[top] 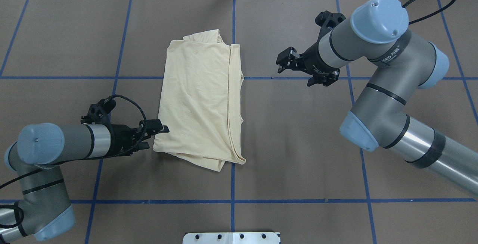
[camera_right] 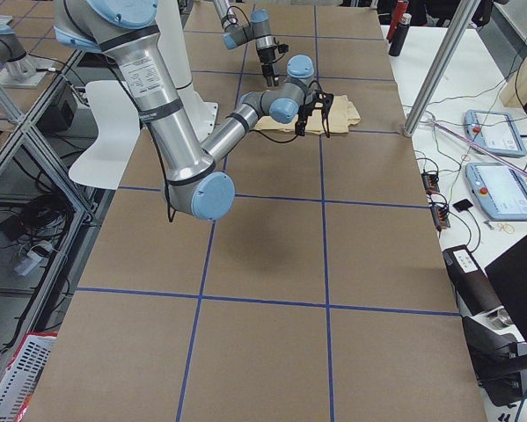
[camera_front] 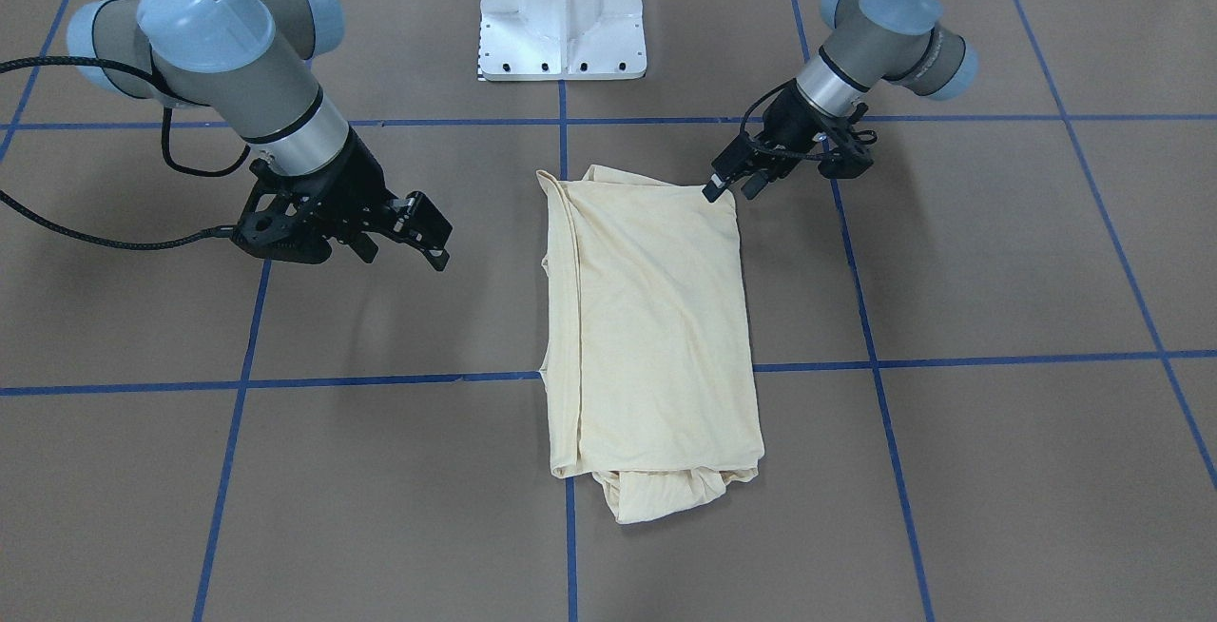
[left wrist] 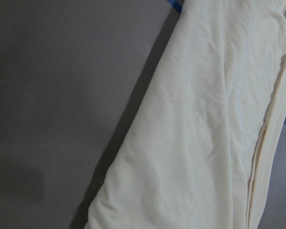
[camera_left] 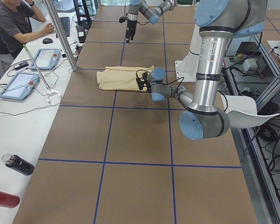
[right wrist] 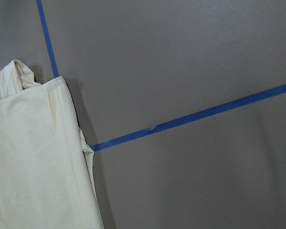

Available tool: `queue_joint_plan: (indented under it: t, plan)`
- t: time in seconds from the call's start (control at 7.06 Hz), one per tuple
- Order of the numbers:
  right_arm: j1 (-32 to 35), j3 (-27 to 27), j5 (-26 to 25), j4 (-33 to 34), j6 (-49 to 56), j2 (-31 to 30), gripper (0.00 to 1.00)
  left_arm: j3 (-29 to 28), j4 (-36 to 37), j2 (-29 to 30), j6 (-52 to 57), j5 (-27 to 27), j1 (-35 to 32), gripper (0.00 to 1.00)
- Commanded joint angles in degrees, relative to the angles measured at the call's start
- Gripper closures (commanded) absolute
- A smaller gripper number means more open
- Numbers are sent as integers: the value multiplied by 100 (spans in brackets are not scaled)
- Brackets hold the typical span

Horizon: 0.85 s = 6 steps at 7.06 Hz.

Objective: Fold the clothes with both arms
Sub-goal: 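Lower the left gripper to the shirt's near side edge and grasp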

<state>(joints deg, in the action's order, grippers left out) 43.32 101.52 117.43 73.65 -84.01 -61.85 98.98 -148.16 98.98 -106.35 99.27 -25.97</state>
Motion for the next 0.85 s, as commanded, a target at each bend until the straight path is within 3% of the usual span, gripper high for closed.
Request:
queue_joint_plan:
  t: [0.0, 0.71]
  plan:
    - [1, -1, -1, 0, -1, -12, 0, -90, 392, 174, 9, -4, 22, 1]
    - [9, -27, -1, 0, 8, -12, 0, -90, 533, 139, 79, -4, 144, 4]
